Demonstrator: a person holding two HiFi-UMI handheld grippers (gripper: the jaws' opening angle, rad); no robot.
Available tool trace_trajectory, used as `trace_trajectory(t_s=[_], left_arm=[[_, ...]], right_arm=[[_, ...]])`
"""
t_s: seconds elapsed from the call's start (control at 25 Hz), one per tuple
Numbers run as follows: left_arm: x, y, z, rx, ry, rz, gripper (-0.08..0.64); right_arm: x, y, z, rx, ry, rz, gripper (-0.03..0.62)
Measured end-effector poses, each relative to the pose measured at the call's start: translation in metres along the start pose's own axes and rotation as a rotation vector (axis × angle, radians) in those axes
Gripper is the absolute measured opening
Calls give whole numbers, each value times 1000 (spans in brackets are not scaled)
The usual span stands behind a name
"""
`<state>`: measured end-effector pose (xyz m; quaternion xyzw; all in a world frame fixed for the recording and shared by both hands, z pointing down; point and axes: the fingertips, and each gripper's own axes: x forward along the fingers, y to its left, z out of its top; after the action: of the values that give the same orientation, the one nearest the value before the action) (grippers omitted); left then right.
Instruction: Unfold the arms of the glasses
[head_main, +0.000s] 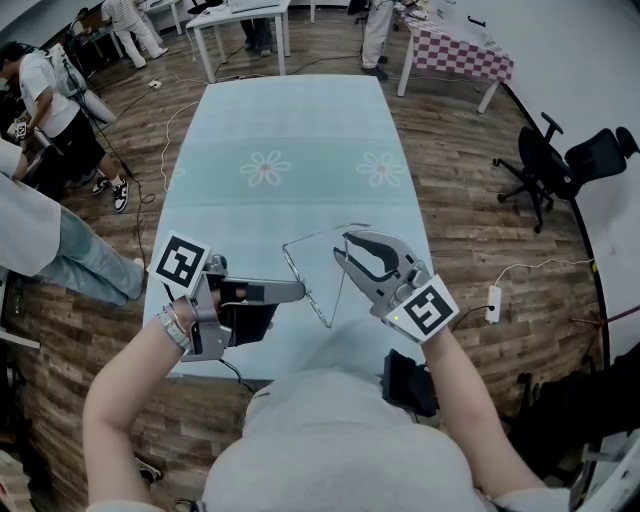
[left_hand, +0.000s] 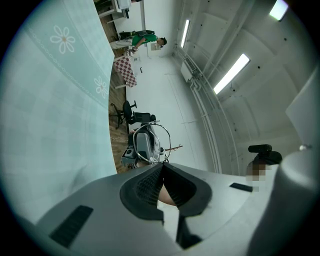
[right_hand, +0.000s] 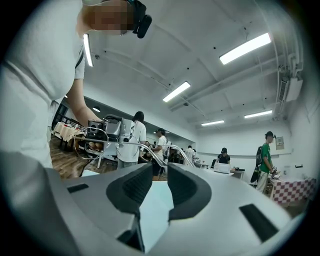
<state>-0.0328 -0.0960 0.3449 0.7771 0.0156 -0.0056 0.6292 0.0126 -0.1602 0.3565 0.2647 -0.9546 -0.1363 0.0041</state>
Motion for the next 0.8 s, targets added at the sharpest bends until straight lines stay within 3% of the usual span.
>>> trace_trajectory(t_s=[0.8], left_arm=[[0, 6, 5, -8, -33, 3, 9]], right_arm=[[-37, -12, -6, 27, 68, -61, 98]])
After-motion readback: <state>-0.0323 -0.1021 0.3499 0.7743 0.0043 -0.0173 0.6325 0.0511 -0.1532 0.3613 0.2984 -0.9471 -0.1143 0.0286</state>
